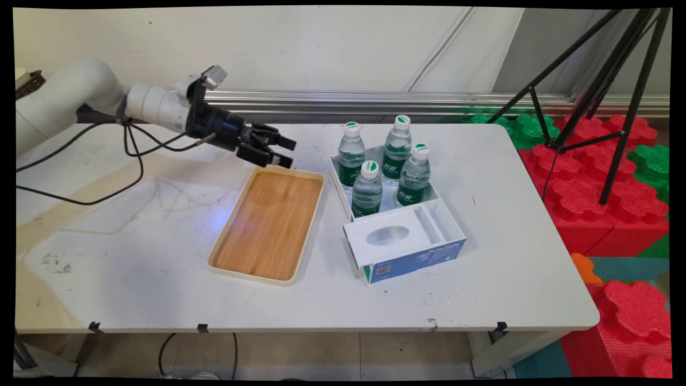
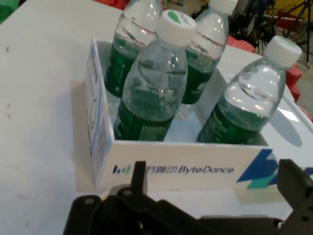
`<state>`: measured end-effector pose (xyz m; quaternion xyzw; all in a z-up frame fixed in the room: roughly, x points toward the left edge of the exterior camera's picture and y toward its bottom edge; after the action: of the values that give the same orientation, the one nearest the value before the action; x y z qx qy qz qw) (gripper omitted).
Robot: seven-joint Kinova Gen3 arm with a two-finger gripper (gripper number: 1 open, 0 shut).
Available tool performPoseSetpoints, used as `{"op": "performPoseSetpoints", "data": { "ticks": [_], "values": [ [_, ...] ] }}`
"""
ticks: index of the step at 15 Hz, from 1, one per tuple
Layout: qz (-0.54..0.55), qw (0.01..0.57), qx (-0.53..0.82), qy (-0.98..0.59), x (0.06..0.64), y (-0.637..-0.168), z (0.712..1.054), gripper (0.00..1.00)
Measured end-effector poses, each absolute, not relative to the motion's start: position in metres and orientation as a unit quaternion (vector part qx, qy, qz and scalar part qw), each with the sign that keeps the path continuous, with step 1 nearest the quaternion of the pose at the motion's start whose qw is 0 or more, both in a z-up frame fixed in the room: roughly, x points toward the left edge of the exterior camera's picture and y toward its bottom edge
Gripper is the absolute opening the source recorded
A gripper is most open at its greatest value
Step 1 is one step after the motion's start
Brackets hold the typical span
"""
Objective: Pick up the green bottle from the white box
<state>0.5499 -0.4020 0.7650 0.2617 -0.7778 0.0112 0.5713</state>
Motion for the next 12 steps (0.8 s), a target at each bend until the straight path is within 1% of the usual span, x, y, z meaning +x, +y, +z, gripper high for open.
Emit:
{"op": "performPoseSetpoints", "data": {
  "ticks": [12],
  "values": [
    [0.033, 0.583, 0.242, -0.775, 0.504, -0.427, 0.742, 1.0]
  ]
}}
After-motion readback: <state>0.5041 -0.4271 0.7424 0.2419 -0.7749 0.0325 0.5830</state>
